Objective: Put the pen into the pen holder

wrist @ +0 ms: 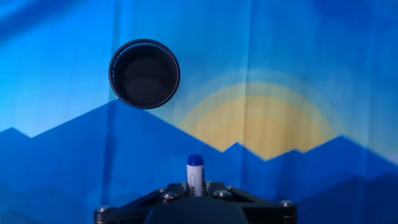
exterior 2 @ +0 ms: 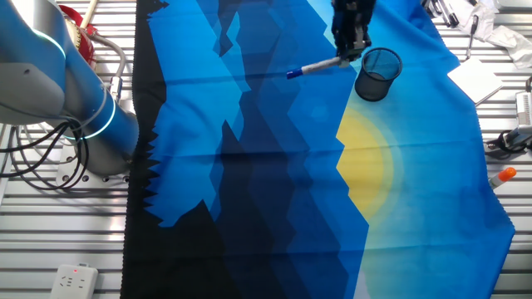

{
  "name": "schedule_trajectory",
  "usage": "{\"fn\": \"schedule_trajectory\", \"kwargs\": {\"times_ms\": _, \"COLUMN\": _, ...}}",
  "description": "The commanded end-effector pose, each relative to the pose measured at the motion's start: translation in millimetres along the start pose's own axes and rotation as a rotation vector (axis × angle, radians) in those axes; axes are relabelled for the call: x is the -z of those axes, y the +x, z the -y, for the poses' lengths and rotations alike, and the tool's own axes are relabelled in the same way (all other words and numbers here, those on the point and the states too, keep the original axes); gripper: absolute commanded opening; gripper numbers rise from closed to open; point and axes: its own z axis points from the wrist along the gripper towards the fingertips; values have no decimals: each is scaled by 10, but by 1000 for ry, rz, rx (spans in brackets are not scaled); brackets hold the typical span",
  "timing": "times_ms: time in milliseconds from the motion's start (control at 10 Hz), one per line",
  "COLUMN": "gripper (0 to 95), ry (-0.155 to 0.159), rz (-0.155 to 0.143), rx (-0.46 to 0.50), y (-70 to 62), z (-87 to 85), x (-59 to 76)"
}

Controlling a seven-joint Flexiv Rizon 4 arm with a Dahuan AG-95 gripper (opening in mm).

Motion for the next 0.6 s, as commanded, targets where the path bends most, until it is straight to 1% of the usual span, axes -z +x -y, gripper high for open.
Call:
{"fn": "schedule_trajectory", "kwargs": {"times_ms": 100, "gripper": 0, "ry": 55, "rz": 146, "rx": 52, "y": -12, "z": 6, "x": -7}}
{"fn": "schedule_trajectory", "kwargs": {"times_ms": 600, "gripper": 0, "ry": 49, "rz": 150, "rx": 53, "y": -12, "z": 6, "x": -7}}
